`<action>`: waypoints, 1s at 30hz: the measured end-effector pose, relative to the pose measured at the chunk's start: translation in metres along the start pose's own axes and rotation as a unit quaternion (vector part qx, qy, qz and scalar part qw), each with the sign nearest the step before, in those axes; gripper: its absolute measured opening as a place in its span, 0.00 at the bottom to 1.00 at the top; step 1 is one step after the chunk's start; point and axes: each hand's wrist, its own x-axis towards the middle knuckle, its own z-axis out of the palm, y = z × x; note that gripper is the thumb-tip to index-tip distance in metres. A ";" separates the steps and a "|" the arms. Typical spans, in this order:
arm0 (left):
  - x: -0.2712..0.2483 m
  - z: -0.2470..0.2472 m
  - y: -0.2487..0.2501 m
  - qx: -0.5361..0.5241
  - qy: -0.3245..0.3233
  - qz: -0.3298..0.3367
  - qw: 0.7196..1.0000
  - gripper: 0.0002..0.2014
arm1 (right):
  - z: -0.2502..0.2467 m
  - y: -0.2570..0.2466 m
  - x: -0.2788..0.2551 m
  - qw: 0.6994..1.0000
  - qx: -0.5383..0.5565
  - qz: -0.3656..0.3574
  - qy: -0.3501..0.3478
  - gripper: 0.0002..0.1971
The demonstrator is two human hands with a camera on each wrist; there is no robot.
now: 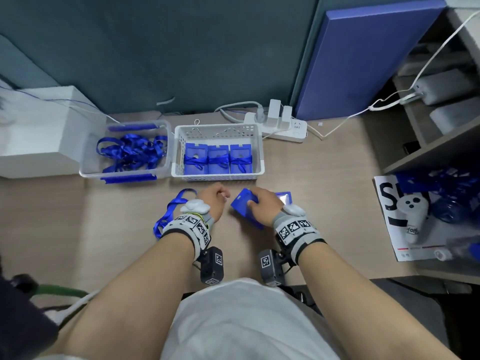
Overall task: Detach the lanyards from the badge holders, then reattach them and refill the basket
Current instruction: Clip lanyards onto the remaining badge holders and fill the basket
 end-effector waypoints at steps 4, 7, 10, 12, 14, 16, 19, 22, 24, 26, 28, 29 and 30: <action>-0.011 -0.043 -0.043 0.144 0.032 -0.011 0.989 0.11 | 0.027 -0.025 0.007 0.999 -0.004 -0.022 -0.035 0.19; -0.016 -0.061 -0.073 0.216 0.011 -0.037 0.976 0.11 | 0.040 -0.040 0.007 0.998 -0.001 -0.037 -0.041 0.13; -0.013 -0.065 -0.090 0.264 -0.035 -0.023 0.964 0.12 | 0.050 -0.049 0.009 0.998 0.009 -0.047 -0.048 0.13; -0.009 -0.063 -0.093 0.302 -0.033 0.012 0.953 0.12 | 0.054 -0.053 0.008 0.998 0.020 -0.047 -0.034 0.19; -0.006 -0.058 -0.096 0.339 -0.026 0.052 0.939 0.13 | 0.058 -0.056 0.003 0.999 0.035 -0.037 -0.018 0.22; -0.002 -0.053 -0.098 0.368 -0.032 0.083 0.926 0.13 | 0.062 -0.060 -0.004 0.999 0.050 -0.014 -0.007 0.21; 0.002 -0.048 -0.098 0.374 -0.047 0.095 0.921 0.09 | 0.066 -0.064 -0.013 0.999 0.049 0.006 0.005 0.18; -0.002 -0.048 -0.102 0.338 -0.033 0.107 0.934 0.05 | 0.069 -0.069 -0.018 0.998 0.052 -0.021 0.018 0.17; -0.006 -0.057 -0.105 0.274 0.004 0.113 0.955 0.04 | 0.073 -0.074 -0.017 0.996 0.070 -0.037 0.046 0.18; -0.011 -0.071 -0.105 0.224 0.013 0.114 0.968 0.01 | 0.077 -0.079 -0.016 0.993 0.078 -0.040 0.075 0.21; -0.010 -0.077 -0.105 0.182 0.008 0.102 0.978 0.04 | 0.077 -0.078 -0.009 0.994 0.069 -0.024 0.076 0.22; -0.010 -0.084 -0.102 0.157 0.010 0.101 0.982 0.05 | 0.076 -0.082 -0.007 0.995 0.065 -0.016 0.078 0.22; -0.010 -0.090 -0.101 0.139 0.014 0.107 0.984 0.06 | 0.073 -0.086 -0.006 0.995 0.067 -0.010 0.079 0.22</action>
